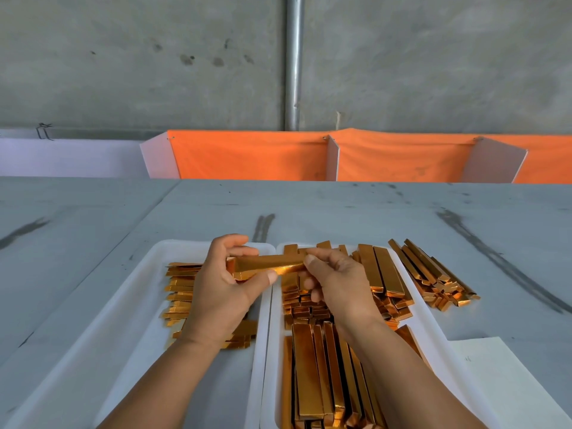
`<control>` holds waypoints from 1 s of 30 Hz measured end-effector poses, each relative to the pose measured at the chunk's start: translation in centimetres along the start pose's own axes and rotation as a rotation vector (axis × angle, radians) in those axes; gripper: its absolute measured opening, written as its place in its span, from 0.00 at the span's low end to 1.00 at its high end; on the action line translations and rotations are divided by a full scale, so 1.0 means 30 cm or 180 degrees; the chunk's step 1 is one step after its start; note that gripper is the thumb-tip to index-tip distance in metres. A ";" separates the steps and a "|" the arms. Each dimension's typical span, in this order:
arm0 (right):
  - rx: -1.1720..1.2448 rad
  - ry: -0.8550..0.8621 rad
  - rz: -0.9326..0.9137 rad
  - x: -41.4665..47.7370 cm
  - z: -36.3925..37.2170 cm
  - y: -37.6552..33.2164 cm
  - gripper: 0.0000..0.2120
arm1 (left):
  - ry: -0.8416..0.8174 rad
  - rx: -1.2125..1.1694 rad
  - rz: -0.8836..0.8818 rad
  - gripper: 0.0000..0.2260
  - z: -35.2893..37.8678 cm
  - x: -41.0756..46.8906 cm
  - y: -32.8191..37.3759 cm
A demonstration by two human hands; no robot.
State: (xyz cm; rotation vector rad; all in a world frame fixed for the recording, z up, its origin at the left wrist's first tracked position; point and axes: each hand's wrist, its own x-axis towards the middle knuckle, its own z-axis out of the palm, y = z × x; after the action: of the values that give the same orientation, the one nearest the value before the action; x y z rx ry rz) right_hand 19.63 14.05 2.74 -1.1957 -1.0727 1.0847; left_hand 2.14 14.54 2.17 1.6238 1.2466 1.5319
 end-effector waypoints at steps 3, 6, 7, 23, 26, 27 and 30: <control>0.0055 -0.0155 0.0093 -0.002 0.001 -0.002 0.08 | -0.0047 -0.0589 -0.0158 0.24 -0.002 0.003 0.002; -0.0037 -0.0278 0.0100 -0.005 0.008 -0.006 0.08 | -0.0154 -0.1085 -0.0167 0.21 -0.003 0.004 0.008; -0.0086 -0.0331 0.0095 -0.007 0.011 -0.006 0.08 | -0.0219 -0.1142 -0.0157 0.20 -0.003 0.004 0.011; -0.0559 -0.0568 -0.0134 -0.029 0.030 0.003 0.05 | -0.0228 0.0774 0.0017 0.18 0.006 0.000 -0.036; -0.0567 -0.0475 -0.0319 -0.030 0.027 0.004 0.05 | -0.0387 0.1660 0.0183 0.20 0.017 -0.007 -0.047; -0.0587 -0.0438 -0.0368 -0.030 0.026 0.004 0.05 | -0.0397 0.1875 0.0236 0.20 0.020 -0.008 -0.049; -0.0597 -0.0354 -0.0478 -0.028 0.025 0.006 0.05 | -0.0462 0.2181 0.0238 0.18 0.030 -0.013 -0.042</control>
State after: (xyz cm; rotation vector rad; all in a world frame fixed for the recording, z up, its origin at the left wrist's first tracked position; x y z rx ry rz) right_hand 18.75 13.34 2.57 -1.1910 -1.3528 0.9591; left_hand 2.75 14.85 0.73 2.1714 1.7600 1.0450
